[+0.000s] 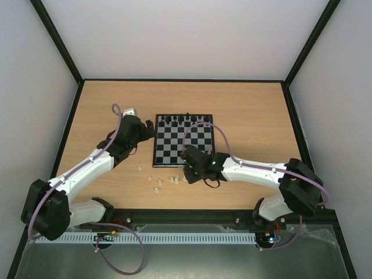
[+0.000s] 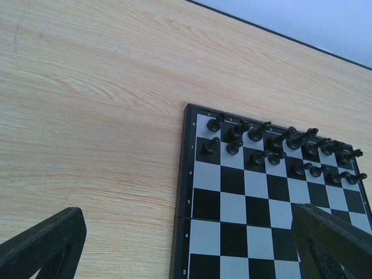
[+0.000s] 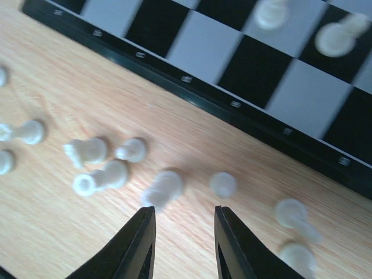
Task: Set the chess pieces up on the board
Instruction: Pick up the chess piece at the center of the board, then place the chess piece on the chessboard, then pick up the chess piece at the center of the board, then place the chess piece on the chessboard, then pick up the chess piece at the center of the board.
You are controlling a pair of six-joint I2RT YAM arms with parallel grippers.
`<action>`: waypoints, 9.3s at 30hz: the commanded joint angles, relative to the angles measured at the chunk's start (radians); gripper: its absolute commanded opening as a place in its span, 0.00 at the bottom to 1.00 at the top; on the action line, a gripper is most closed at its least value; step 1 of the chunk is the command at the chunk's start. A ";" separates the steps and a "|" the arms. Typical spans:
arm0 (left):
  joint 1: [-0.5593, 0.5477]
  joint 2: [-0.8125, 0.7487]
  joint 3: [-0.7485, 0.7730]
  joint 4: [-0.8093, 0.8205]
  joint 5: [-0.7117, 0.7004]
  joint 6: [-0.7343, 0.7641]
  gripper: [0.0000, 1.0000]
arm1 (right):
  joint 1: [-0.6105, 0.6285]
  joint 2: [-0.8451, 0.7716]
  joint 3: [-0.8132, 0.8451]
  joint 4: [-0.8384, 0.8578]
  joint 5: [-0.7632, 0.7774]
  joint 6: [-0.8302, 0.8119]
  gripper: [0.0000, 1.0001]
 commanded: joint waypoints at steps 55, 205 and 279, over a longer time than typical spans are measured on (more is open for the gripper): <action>-0.001 -0.053 0.001 -0.009 -0.020 0.003 0.99 | 0.148 0.180 0.326 -0.169 0.112 -0.024 0.16; -0.001 -0.050 -0.002 -0.001 -0.021 0.007 1.00 | -0.127 0.233 0.294 -0.102 0.068 -0.120 0.11; -0.001 -0.066 -0.020 0.022 0.020 0.004 1.00 | -0.262 -0.299 -0.106 -0.141 0.284 0.100 0.86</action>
